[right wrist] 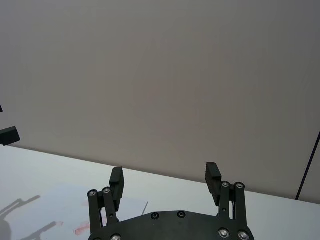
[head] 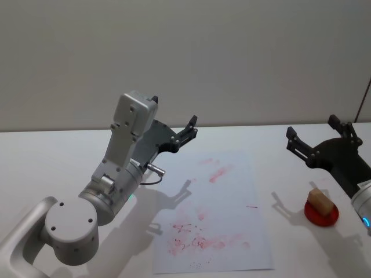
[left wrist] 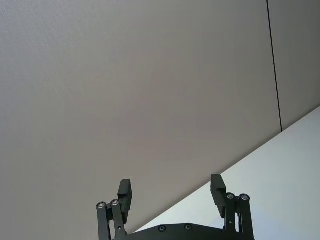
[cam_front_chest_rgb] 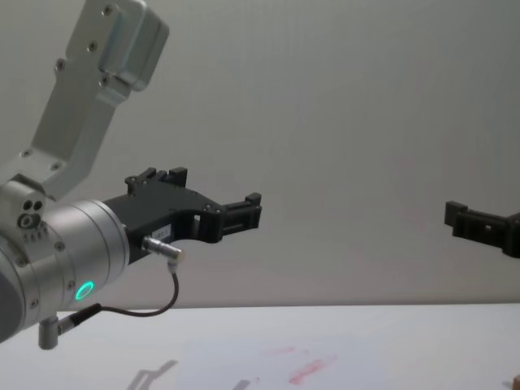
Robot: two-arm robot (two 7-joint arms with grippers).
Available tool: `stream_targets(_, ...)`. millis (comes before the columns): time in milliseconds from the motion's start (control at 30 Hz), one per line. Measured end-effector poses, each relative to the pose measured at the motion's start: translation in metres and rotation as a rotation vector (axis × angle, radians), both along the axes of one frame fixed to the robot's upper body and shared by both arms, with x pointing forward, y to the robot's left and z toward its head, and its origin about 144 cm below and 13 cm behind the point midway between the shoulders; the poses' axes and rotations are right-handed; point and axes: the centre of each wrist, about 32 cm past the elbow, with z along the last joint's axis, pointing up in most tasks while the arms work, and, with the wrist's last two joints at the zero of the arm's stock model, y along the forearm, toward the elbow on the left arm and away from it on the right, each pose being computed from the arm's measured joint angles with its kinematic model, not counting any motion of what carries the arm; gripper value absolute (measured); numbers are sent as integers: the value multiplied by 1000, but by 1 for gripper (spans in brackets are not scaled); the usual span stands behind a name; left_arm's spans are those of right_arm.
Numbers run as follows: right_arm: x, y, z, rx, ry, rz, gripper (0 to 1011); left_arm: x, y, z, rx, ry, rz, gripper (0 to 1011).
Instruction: Use the one hand to pick up the stamp and affix it onto the A4 paper.
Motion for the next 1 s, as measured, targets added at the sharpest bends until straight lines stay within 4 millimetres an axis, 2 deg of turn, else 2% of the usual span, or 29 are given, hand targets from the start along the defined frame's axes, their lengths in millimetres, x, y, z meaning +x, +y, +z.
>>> stream_targets(1000,0,0,0,0,0,0,1001,0,0,0,0,0,0,1001)
